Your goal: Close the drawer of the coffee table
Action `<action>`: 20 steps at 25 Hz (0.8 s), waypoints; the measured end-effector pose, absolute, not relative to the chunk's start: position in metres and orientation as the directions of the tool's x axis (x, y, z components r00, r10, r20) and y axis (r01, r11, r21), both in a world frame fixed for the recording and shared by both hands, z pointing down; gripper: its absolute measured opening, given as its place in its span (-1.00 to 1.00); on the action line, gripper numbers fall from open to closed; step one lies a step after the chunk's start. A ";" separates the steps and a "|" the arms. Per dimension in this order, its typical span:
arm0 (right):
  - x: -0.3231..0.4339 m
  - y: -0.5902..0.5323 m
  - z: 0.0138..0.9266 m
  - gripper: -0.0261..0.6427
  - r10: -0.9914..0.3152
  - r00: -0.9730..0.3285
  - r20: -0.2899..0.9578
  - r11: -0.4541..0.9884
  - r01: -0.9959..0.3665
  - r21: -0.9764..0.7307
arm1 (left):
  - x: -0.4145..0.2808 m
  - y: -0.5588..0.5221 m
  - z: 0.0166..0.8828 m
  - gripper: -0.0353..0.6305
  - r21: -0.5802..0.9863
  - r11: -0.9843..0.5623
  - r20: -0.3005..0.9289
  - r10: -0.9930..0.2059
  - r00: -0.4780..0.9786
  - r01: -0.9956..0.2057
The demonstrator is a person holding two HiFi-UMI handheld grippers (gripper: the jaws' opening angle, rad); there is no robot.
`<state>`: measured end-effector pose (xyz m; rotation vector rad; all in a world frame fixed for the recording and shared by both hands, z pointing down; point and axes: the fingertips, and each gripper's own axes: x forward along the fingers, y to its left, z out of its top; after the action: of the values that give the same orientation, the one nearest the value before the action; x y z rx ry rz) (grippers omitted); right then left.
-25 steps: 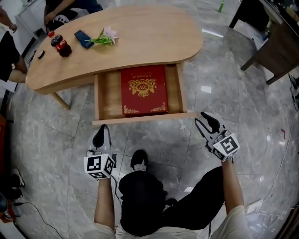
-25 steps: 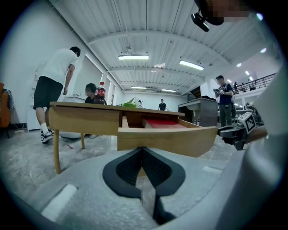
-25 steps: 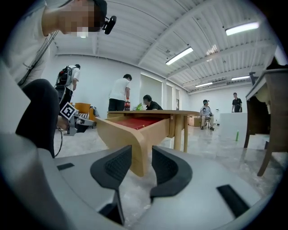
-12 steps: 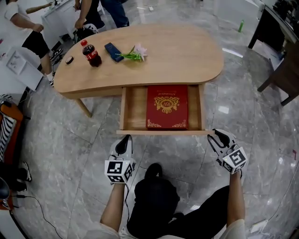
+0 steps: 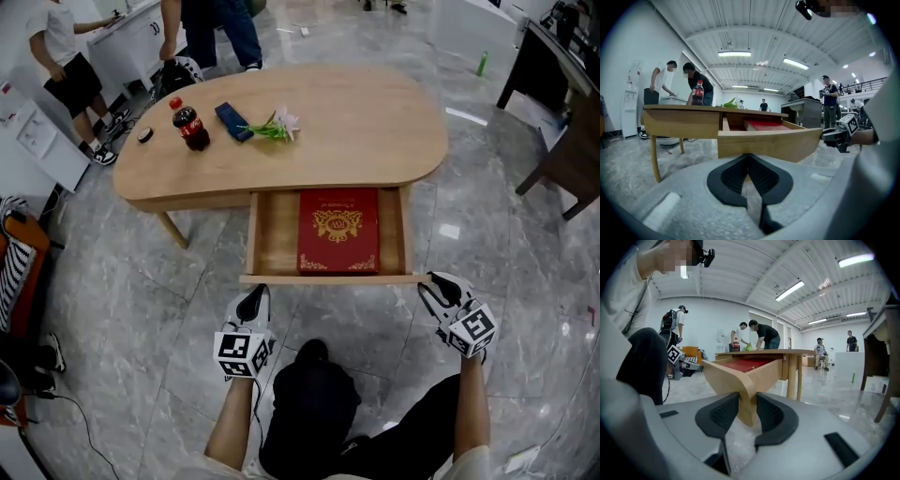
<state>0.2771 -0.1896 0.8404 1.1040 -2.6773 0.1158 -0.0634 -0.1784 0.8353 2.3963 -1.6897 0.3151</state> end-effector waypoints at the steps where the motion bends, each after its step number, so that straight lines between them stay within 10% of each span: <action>1: 0.278 -0.189 0.838 -0.54 -0.683 -0.689 0.242 0.712 -0.702 0.012 | -0.063 -0.178 0.833 -0.87 0.035 -0.335 0.276 -0.902 0.331 -0.942; 20: 0.279 -0.216 0.807 -0.55 -0.699 -0.698 0.153 0.701 -0.712 -0.047 | -0.065 -0.205 0.801 -0.87 0.073 -0.353 0.225 -0.905 0.360 -0.933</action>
<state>0.2793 -0.2163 0.8067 1.1598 -2.7821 0.1543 -0.0645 -0.2054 0.8011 2.4291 -1.6637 0.2157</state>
